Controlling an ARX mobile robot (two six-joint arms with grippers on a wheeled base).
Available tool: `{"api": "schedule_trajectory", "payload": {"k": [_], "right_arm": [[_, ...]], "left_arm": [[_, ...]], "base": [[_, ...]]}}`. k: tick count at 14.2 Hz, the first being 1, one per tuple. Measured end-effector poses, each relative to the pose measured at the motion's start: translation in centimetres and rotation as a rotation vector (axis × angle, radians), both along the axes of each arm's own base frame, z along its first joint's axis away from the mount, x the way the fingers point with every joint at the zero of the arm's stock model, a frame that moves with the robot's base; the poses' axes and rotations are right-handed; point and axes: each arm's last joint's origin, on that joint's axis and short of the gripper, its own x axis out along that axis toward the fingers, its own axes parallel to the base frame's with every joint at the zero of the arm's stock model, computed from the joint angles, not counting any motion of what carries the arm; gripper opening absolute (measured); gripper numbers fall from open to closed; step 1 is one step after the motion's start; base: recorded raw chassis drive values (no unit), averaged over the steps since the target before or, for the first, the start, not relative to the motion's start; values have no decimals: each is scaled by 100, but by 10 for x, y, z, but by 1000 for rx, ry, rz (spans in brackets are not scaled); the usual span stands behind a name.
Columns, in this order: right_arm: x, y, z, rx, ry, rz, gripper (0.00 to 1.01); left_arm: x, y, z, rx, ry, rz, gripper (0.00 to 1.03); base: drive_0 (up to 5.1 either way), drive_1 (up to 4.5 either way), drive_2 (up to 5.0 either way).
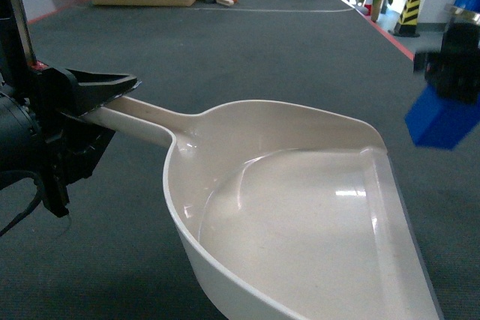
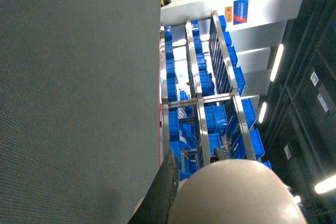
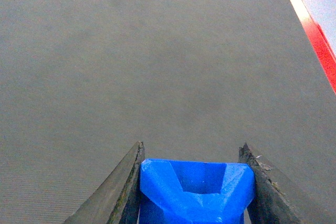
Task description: Place part in tray to right shelf
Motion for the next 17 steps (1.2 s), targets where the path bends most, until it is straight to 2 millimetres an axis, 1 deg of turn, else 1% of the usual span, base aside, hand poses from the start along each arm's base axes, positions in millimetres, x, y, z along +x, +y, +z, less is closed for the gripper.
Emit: {"api": "schedule_trajectory", "payload": {"k": [1, 2, 3, 4, 6, 7, 8, 9, 10, 11, 12, 13, 14, 15, 16, 17], "right_arm": [[-16, 14, 33, 74, -105, 80, 47], [-32, 28, 54, 150, -170, 165, 46], [-48, 46, 64, 244, -197, 263, 46], [-59, 60, 59, 312, -156, 334, 46], [-73, 89, 28, 421, 33, 393, 46], [-78, 98, 14, 450, 125, 408, 46], [-82, 102, 7, 446, 143, 408, 48], [-84, 100, 6, 436, 114, 386, 61], [-86, 93, 12, 411, 55, 357, 72], [-90, 84, 25, 382, -21, 329, 83], [-99, 71, 42, 341, -147, 293, 96], [-109, 59, 57, 297, -257, 268, 99], [-122, 45, 70, 220, -385, 231, 98], [-137, 31, 74, 129, -480, 190, 98], [-154, 15, 68, 11, -523, 165, 98], [-167, -1, 53, -93, -500, 150, 98]], "left_arm": [[0, 0, 0, 0, 0, 0, 14], [0, 0, 0, 0, 0, -1, 14], [0, 0, 0, 0, 0, -1, 14], [0, 0, 0, 0, 0, 0, 14], [0, 0, 0, 0, 0, 0, 14], [0, 0, 0, 0, 0, -1, 14], [0, 0, 0, 0, 0, 0, 14], [0, 0, 0, 1, 0, -2, 14], [0, 0, 0, 1, 0, -1, 14], [0, 0, 0, 3, 0, 0, 14], [0, 0, 0, 2, 0, 0, 14], [0, 0, 0, 5, -1, 0, 14], [0, 0, 0, 5, -2, 0, 14], [0, 0, 0, 5, -2, 0, 14], [0, 0, 0, 5, -2, 0, 14], [0, 0, 0, 5, -2, 0, 14]], "base": [[0, 0, 0], [0, 0, 0], [0, 0, 0], [0, 0, 0], [0, 0, 0], [0, 0, 0], [0, 0, 0], [0, 0, 0], [0, 0, 0], [0, 0, 0], [0, 0, 0], [0, 0, 0], [0, 0, 0], [0, 0, 0], [0, 0, 0], [0, 0, 0]]}}
